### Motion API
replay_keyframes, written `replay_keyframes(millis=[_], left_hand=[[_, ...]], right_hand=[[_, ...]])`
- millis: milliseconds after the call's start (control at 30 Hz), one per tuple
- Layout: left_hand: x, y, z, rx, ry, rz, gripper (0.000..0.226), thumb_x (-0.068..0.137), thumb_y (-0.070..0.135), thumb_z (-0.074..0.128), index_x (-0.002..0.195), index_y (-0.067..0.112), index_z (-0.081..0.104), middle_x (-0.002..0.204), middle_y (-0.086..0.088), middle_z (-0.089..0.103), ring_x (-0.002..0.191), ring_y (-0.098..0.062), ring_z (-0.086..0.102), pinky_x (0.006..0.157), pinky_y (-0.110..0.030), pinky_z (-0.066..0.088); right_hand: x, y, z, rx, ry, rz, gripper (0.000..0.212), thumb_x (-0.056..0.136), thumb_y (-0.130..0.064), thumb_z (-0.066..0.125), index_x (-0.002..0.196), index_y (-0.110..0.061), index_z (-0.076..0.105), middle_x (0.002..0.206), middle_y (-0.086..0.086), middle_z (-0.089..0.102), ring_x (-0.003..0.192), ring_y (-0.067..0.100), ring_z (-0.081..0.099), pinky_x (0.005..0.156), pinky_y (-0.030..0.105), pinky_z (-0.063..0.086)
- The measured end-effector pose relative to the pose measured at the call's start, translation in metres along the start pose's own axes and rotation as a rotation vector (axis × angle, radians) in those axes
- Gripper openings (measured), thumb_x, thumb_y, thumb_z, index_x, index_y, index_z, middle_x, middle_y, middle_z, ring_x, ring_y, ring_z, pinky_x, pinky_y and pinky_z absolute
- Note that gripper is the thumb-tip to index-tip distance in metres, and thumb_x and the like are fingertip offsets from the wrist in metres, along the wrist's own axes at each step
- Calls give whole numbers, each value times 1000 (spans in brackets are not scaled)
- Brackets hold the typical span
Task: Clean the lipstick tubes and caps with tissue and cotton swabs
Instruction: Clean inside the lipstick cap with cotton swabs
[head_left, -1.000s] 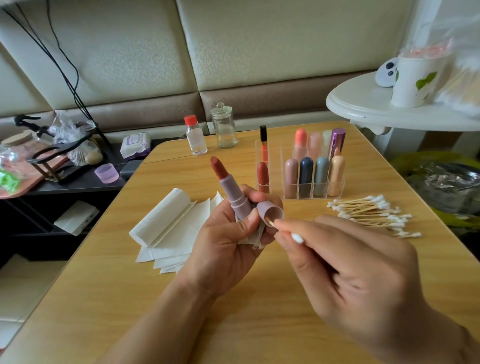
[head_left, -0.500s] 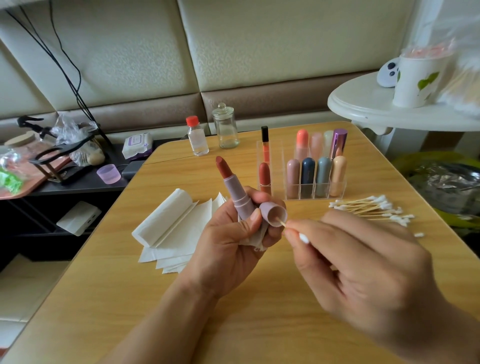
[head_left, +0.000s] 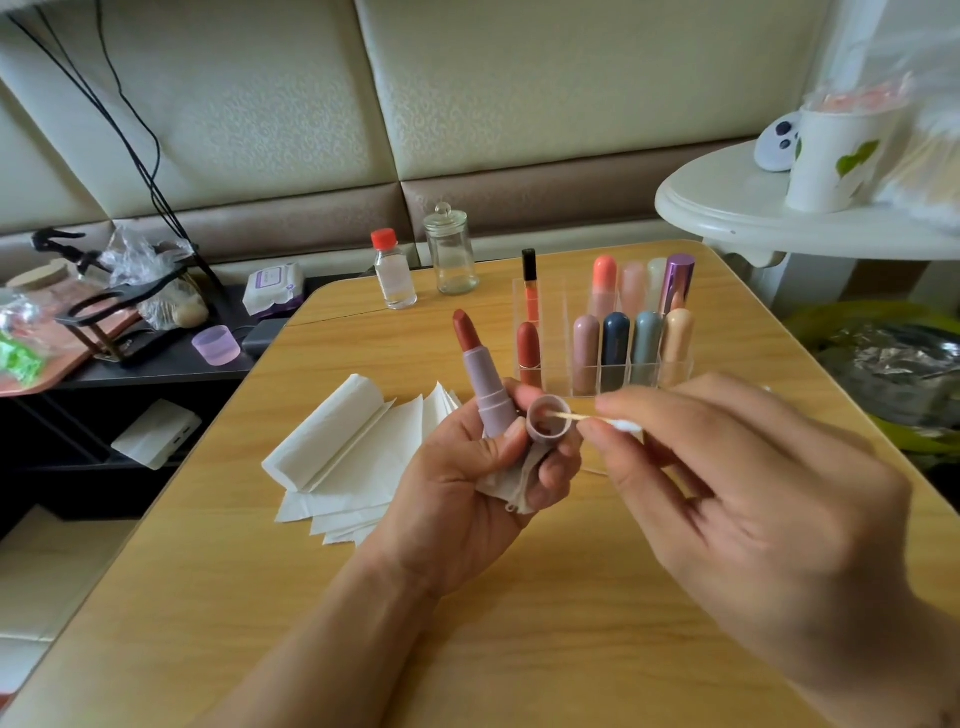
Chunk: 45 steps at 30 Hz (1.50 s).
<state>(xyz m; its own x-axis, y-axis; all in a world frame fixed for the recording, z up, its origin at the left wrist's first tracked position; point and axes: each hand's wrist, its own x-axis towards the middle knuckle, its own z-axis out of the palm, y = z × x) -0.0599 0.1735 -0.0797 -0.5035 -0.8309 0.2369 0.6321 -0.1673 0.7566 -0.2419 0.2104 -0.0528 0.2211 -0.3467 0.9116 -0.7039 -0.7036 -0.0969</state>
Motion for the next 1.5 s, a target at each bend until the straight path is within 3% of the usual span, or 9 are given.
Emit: replay_keyframes(millis=[167,367,533,633,800,1000,1233,1333,1500], left_hand=[[-2,-2,1,-33,14,15,12,90,7,62,100,4,56,84,-9,62,67,-19,57,61,-26,38],[-2,-3,0,-53,6,11,12,91,5,59,102,3,54,86,-9,62,70,-19,58,65,-26,44],[-4,-2,-2,-72,38,-21,16,88,5,65,102,3,57,88,-11,63,72,-21,61,68,-27,52],[-4,-3,-2,-38,50,-15,16,86,8,68,100,7,61,86,-8,63,70,-20,60,66,-25,48],[-4,-5,-1,-21,68,-18,18,82,9,72,97,6,62,82,-10,60,67,-20,58,63,-25,46],[-4,-5,0,-10,42,-5,16,87,8,66,100,4,59,83,-10,59,68,-19,57,62,-27,40],[-3,-4,1,-45,-19,-20,14,90,6,59,104,6,60,85,-6,62,71,-18,57,63,-26,37],[-3,-3,0,-56,-3,-22,15,89,5,61,104,5,60,85,-8,61,71,-19,58,63,-26,41],[-4,-4,-1,-26,6,-9,15,89,7,63,103,6,61,86,-8,62,70,-19,57,62,-25,42]], right_hand=[[1,-2,1,49,-40,-60,18,98,-14,65,93,-4,78,74,9,68,58,27,62,54,36,54],[2,-4,2,19,-43,-77,11,93,-10,70,91,-6,80,68,7,61,53,27,53,48,33,48],[-1,-3,6,127,-54,5,17,96,-14,67,88,-6,80,69,6,63,56,20,55,51,29,49],[0,-2,6,169,-73,58,19,97,-16,66,88,-6,80,72,3,63,58,16,54,55,24,48],[3,-1,3,138,-111,78,15,91,-4,67,81,-7,78,72,0,60,63,9,49,69,11,37],[3,-2,1,45,-82,-8,18,90,3,64,80,-5,77,65,8,57,55,24,54,52,29,46],[0,-1,3,96,-62,-31,15,94,-1,65,88,-1,79,63,10,57,51,26,53,48,34,49],[0,0,5,182,-77,53,11,89,-2,69,86,-3,80,66,7,62,55,19,55,59,20,48],[4,0,3,192,-133,91,10,84,3,71,82,-4,78,70,-2,54,70,-1,37,72,2,34]])
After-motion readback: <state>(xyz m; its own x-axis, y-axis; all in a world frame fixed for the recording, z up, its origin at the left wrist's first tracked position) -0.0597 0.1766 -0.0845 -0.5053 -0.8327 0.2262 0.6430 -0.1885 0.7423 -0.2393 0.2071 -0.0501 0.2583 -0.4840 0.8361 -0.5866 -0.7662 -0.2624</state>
